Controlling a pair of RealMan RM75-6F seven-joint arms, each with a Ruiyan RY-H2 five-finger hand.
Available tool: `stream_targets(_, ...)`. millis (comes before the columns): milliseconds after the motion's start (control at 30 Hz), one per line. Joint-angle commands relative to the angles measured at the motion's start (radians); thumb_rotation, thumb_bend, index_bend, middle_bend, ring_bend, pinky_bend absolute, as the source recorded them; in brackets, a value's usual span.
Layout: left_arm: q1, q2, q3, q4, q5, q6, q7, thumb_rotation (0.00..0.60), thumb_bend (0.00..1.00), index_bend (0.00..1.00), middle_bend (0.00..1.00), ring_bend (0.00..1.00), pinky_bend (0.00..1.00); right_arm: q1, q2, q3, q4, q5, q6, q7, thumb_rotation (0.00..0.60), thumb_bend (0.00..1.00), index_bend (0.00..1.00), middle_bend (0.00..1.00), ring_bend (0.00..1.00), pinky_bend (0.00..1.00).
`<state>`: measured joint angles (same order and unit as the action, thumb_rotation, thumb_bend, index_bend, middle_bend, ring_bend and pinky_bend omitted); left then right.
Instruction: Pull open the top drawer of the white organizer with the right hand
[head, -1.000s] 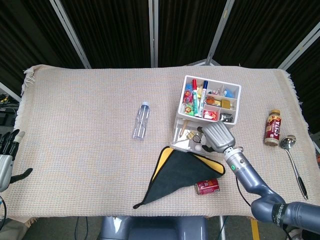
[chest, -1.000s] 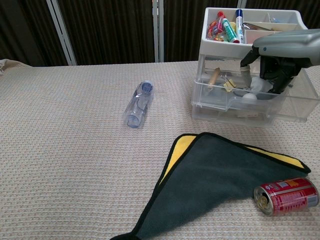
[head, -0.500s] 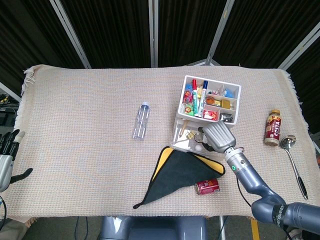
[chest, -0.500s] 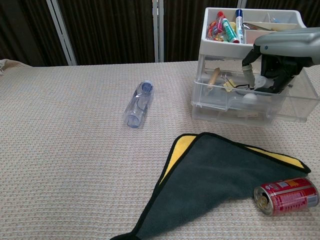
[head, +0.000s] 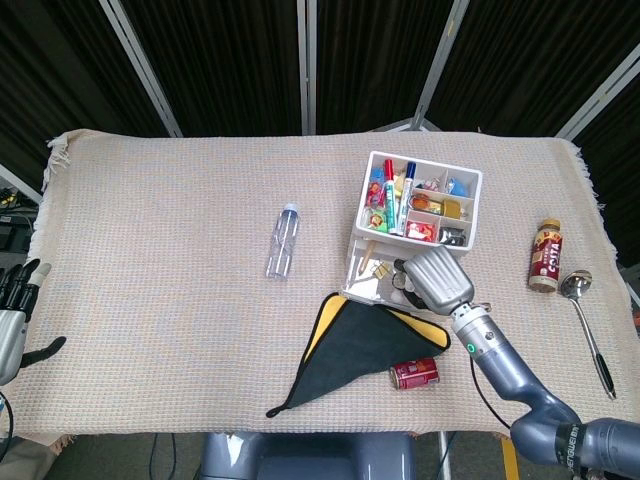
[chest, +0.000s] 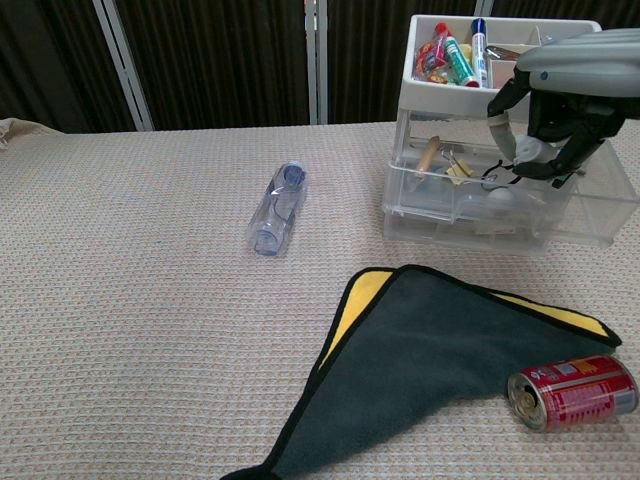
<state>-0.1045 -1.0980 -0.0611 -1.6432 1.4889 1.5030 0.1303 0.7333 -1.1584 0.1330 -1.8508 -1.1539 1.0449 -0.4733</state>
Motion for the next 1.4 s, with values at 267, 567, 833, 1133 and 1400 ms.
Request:
stream_targets(267,0.004,0.004,0.003,-0.006,0.012,0.012,-0.005,0.600,0.11,0.00,0.00,0.00,0.00,-0.077,0.103,-0.014,-0.118,-0.102,0.126,-0.011,0.600,0.30,0.60,1.00,1.00,0.67)
stream_targets(567,0.010,0.008,0.004,-0.013,0.020,0.025,-0.006,0.600,0.11,0.00,0.00,0.00,0.00,-0.158,0.198,0.007,-0.126,-0.132,0.229,0.090,0.600,0.30,0.60,1.00,1.00,0.67)
stream_targets(833,0.013,0.012,0.004,-0.017,0.026,0.034,-0.008,0.600,0.11,0.00,0.00,0.00,0.00,-0.230,0.234,-0.006,-0.037,-0.114,0.245,0.216,0.600,0.29,0.59,1.00,1.00,0.67)
stream_targets(1133,0.017,0.014,0.005,-0.023,0.032,0.039,-0.003,0.600,0.11,0.00,0.00,0.00,0.00,-0.294,0.193,-0.047,0.098,-0.120,0.217,0.335,0.600,0.28,0.58,1.00,1.00,0.67)
stream_targets(1400,0.018,0.015,0.006,-0.025,0.034,0.041,-0.003,0.600,0.11,0.00,0.00,0.00,0.00,-0.325,0.114,-0.080,0.203,-0.133,0.177,0.390,0.600,0.26,0.57,1.00,1.00,0.67)
